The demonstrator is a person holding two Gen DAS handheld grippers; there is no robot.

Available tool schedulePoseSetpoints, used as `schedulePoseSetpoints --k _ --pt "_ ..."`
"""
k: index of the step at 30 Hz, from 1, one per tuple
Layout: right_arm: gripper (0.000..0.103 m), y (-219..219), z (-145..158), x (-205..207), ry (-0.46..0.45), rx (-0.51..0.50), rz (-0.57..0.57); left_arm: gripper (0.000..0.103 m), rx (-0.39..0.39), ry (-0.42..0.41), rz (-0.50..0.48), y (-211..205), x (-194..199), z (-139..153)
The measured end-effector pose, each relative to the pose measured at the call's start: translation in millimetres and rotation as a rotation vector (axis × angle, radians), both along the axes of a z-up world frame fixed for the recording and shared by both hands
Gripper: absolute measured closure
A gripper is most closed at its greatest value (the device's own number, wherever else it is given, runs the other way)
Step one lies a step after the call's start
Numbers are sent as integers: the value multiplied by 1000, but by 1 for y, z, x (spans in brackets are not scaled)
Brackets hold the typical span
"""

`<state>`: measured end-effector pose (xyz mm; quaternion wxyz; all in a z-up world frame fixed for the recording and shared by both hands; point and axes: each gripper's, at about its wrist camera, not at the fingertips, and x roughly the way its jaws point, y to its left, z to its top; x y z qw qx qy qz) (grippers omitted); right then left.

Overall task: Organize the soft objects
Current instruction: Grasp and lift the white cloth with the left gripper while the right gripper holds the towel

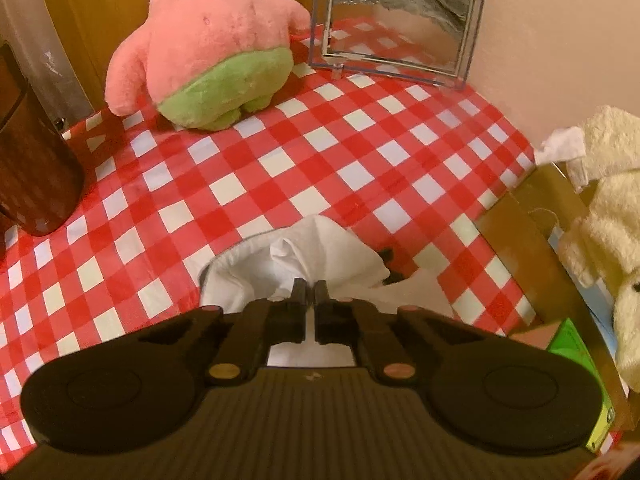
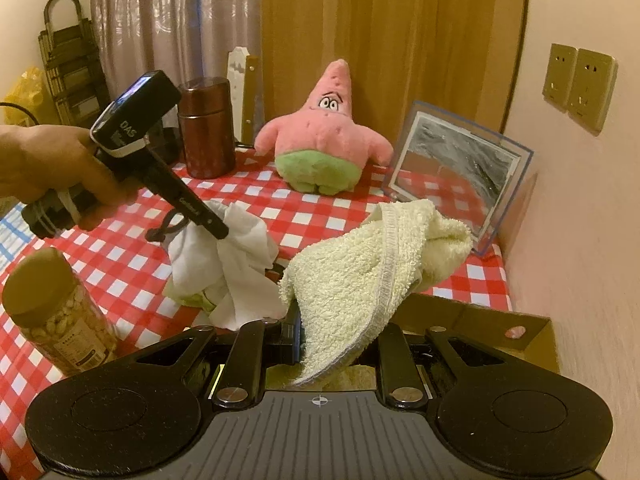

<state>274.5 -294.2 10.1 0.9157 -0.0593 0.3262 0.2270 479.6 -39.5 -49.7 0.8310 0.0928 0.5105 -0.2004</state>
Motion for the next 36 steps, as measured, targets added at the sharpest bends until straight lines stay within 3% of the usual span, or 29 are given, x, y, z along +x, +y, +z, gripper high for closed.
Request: schedulePoseSetpoints --k 9,20,36 --pt "85 -9 6 -10 1 13 -33 103 -43 -66 -43 -1 -30 30" --pt "85 -10 39 -46 -46 20 -40 103 -90 -247 -69 0 -90 121" --pt "85 -38 98 -113 -147 30 -95 103 -148 -356 -124 -21 -172 223"
